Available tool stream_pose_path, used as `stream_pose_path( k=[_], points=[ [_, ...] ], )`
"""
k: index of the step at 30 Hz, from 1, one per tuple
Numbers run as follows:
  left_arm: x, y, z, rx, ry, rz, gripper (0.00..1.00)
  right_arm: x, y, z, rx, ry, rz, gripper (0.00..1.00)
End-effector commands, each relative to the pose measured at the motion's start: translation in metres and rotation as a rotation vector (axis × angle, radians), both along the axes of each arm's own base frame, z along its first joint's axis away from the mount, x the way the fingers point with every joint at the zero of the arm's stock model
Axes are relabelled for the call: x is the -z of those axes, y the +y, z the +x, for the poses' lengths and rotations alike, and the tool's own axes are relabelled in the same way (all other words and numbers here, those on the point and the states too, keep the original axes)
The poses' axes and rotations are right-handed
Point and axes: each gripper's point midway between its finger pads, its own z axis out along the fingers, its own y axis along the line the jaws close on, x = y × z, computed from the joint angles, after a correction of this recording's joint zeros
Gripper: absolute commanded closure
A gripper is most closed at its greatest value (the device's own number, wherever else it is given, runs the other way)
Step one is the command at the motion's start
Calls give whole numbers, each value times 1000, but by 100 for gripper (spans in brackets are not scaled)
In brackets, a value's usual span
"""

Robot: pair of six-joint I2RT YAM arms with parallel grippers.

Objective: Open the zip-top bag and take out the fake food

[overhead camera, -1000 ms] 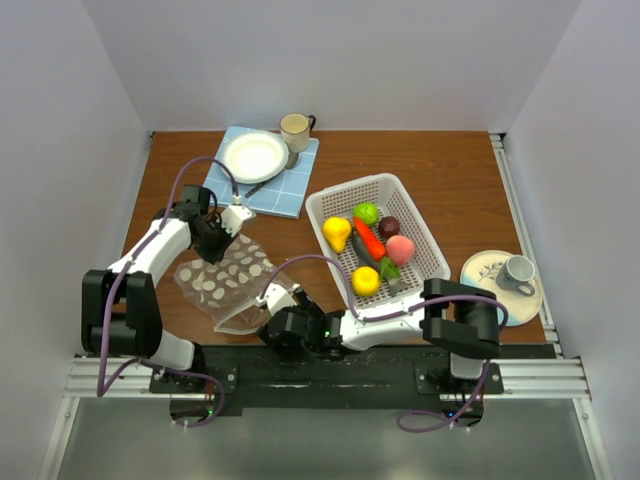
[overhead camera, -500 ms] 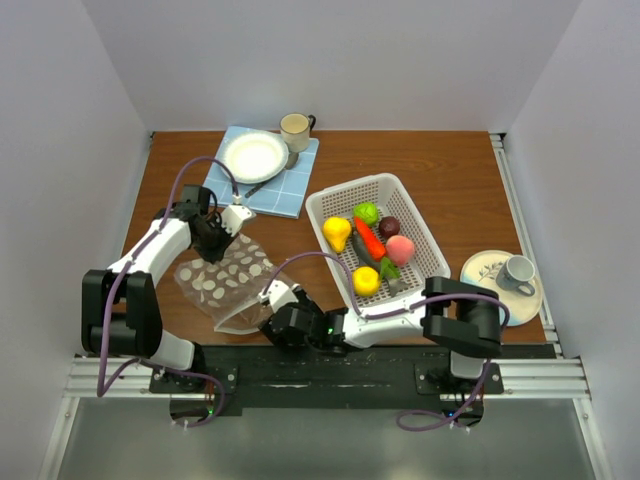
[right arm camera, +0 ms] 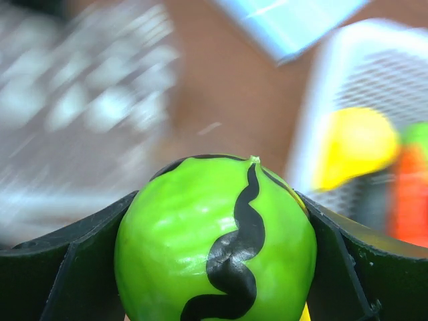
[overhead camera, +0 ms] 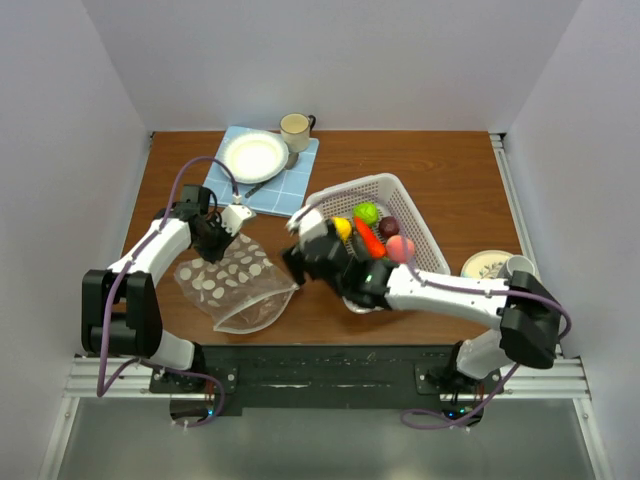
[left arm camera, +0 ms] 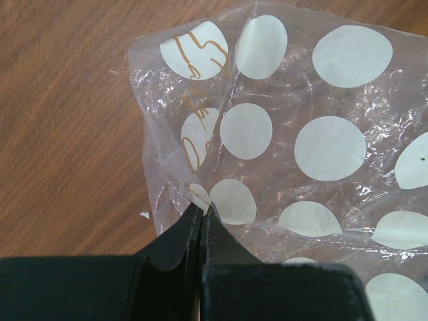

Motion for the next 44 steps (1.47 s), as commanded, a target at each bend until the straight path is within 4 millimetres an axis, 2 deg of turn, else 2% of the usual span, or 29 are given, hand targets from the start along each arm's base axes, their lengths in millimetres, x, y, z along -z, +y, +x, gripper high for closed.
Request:
stream_pose_path(
  k=[1,5,8,11,12,14,15,21,22,23,24,25,29,31,32,33,34,35,37,38,44],
  points=[
    [-5,-3,7,10,-30,-7,100,-31,-54,80,174,-49,25,72],
    [-9,-5,12,5,-40,-16,100,-26,-87,126,282,-43,37,71],
    [-16,-6,18,4,-63,-25,100,-15,-99,145,322,-15,41,66],
    [-21,-7,21,3,-75,-27,100,-6,-105,154,343,18,33,46],
    [-23,-7,22,2,-85,-29,100,-4,-106,154,349,21,24,32],
    [-29,-7,25,-3,-103,-29,100,-9,-109,156,368,14,21,18],
    [-33,-7,28,-9,-121,-31,100,-12,-111,155,374,13,20,3],
    [-67,-15,41,-23,-176,-82,99,-48,-116,153,392,1,40,1],
    [-72,-18,43,-19,-181,-99,93,-47,-118,149,393,19,25,1],
    [-81,-20,47,-22,-198,-111,84,-57,-118,149,393,11,37,1],
    [-86,-22,46,-27,-200,-123,60,-61,-119,148,395,13,38,1],
    [-92,-24,47,-26,-211,-136,50,-67,-120,142,384,20,49,2],
    [-128,-31,51,-37,-280,-184,36,-88,-122,128,367,37,98,1],
    [-144,-36,48,-24,-310,-219,19,-95,-124,117,344,54,124,2],
    [-156,-38,48,-29,-336,-234,6,-97,-125,112,335,59,131,1],
    [-161,-41,46,-23,-338,-252,0,-98,-127,108,330,66,135,1],
    [-170,-43,46,-21,-354,-265,0,-94,-128,103,320,79,138,1],
    [-176,-44,45,-22,-360,-278,0,-102,-132,96,314,66,157,1],
    [-181,-49,40,-10,-357,-304,0,-98,-138,88,310,71,160,1],
    [-182,-50,38,-9,-355,-312,0,-103,-141,83,304,61,173,1],
    [-170,-55,33,-5,-330,-343,0,-97,-160,67,321,56,148,1]
  ],
)
